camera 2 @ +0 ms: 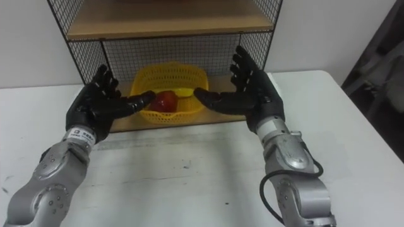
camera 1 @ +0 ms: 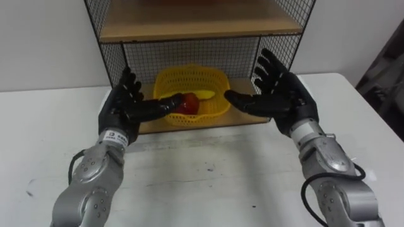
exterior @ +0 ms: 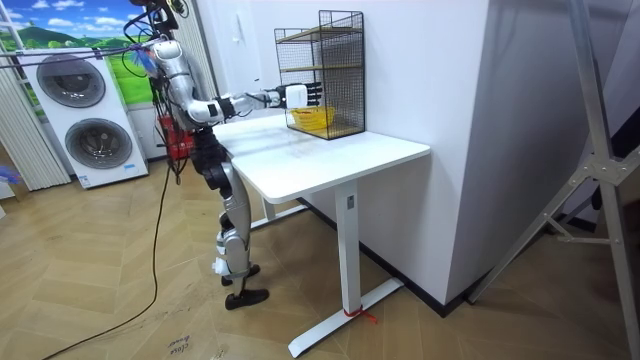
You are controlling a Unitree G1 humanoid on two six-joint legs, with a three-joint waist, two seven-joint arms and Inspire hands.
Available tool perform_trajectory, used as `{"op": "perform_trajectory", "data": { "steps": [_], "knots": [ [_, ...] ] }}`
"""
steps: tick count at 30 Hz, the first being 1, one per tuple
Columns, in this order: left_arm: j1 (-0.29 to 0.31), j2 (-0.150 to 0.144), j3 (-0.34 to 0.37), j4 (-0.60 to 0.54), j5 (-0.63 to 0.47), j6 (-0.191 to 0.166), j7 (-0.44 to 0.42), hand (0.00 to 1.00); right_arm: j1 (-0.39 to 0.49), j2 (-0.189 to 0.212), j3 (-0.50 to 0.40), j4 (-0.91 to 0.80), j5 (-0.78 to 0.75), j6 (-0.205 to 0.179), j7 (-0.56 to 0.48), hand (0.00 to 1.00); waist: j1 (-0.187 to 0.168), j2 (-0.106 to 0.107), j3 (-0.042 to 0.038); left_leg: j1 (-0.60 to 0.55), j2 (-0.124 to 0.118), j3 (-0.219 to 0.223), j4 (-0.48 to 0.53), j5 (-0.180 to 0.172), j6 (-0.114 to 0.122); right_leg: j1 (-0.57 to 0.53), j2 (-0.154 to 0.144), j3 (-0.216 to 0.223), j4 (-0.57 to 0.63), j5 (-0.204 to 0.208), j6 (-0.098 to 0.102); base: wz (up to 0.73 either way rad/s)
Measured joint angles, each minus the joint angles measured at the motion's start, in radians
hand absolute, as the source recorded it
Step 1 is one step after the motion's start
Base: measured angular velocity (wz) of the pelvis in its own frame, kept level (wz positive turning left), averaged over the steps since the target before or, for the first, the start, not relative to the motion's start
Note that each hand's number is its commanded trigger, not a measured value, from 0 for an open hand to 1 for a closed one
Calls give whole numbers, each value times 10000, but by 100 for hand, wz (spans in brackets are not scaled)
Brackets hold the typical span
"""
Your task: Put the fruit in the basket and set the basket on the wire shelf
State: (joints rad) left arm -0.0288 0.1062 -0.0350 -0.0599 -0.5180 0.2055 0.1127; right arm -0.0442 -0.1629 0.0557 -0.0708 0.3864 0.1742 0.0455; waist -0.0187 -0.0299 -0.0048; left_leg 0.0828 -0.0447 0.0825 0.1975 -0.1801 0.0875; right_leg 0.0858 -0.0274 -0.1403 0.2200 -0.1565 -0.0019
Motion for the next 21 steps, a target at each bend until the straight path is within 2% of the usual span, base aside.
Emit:
{"op": "perform_trajectory", "data": {
  "steps": [2,5,8,9,10,13,16,21],
  "knots": [
    [185,-2,-102,-54,-14,-125,-200,0,236,13,-3,-203,3,-1,-5,0,-1,-18,-6,-10,1,-4,2,-1,0,-2,3,1,-8,0,0,0],
    [862,-5,-297,-631,-23,-181,-639,0,966,110,29,-818,15,-85,53,0,-7,-112,22,-30,6,-15,-2,-2,-3,13,6,-15,-127,0,-5,0],
    [1783,14,-335,-1041,5,-371,-988,0,1739,143,17,-1133,2,-140,388,0,-27,-212,32,-101,7,-19,9,-1,-9,-63,2,8,-219,-1,-6,0],
    [2263,52,-365,-1364,16,-438,-1139,0,2213,156,-2,-1393,-119,-195,434,0,-29,-243,-27,-218,7,-29,26,-2,-9,-182,1,10,-241,-1,-7,4],
    [2733,82,-350,-1623,3,-641,-1350,0,2728,176,-27,-1572,-143,-440,595,0,-27,-247,-29,-277,9,-56,56,-4,-8,-178,-15,17,-294,13,-14,5],
    [3525,96,-70,-1781,-3,-895,-1789,0,3721,190,-187,-1802,-235,-554,896,0,-5,-170,10,-364,10,-62,77,-4,-7,-217,3,17,-161,33,-13,2],
    [3805,174,67,-1784,1,-990,-2119,0,4026,178,-403,-1803,-412,-554,1041,0,7,-50,-44,-382,-5,-55,72,-6,-5,-341,7,49,-128,13,-3,-1],
    [3864,247,82,-1806,3,-1387,-2618,0,4031,146,-441,-1826,-423,-916,1100,0,1,-37,-34,-363,-8,-46,65,-13,-15,-355,24,105,-142,-47,-10,-1]
  ]
}}
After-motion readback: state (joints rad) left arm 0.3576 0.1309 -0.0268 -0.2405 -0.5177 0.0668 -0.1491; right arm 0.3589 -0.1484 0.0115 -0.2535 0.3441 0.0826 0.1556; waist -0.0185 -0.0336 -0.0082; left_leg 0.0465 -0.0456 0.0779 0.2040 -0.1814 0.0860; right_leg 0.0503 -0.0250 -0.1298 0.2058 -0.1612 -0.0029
